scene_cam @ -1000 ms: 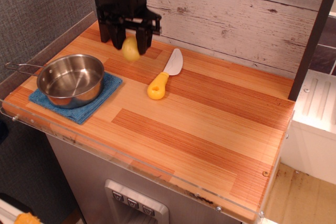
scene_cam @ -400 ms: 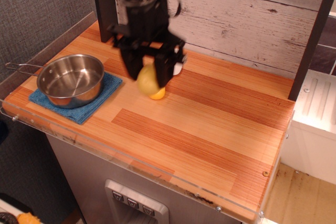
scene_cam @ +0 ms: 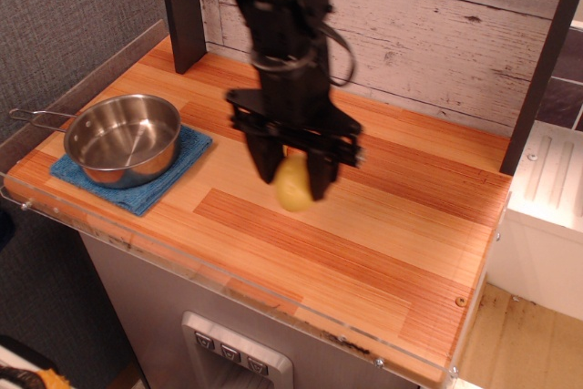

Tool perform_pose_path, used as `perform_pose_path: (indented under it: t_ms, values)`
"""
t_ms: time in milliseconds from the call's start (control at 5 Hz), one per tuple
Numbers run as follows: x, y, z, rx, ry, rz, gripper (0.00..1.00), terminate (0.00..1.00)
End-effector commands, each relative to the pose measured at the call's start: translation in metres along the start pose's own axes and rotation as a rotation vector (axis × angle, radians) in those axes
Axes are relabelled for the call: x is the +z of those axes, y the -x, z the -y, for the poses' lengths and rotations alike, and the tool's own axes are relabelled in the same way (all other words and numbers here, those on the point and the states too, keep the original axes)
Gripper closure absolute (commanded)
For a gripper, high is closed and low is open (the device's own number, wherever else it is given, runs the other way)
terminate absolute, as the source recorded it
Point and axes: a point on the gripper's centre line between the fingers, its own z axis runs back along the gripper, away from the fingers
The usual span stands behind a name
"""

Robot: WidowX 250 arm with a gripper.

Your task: Place the potato on the front right side of the table

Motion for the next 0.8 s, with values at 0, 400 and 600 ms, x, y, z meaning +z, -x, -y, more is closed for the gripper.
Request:
perform_pose_path:
  t_ms: [0,400,600]
  values:
    - [-0.014,-0.006,0.037,-0.094,-0.039,0.032,1.00,0.00]
    - [-0.025,-0.002,0.045,-0.105,-0.038,0.000,1.00,0.00]
    - [-0.025,-0.003,0.040,-0.075,-0.030,-0.014,1.00,0.00]
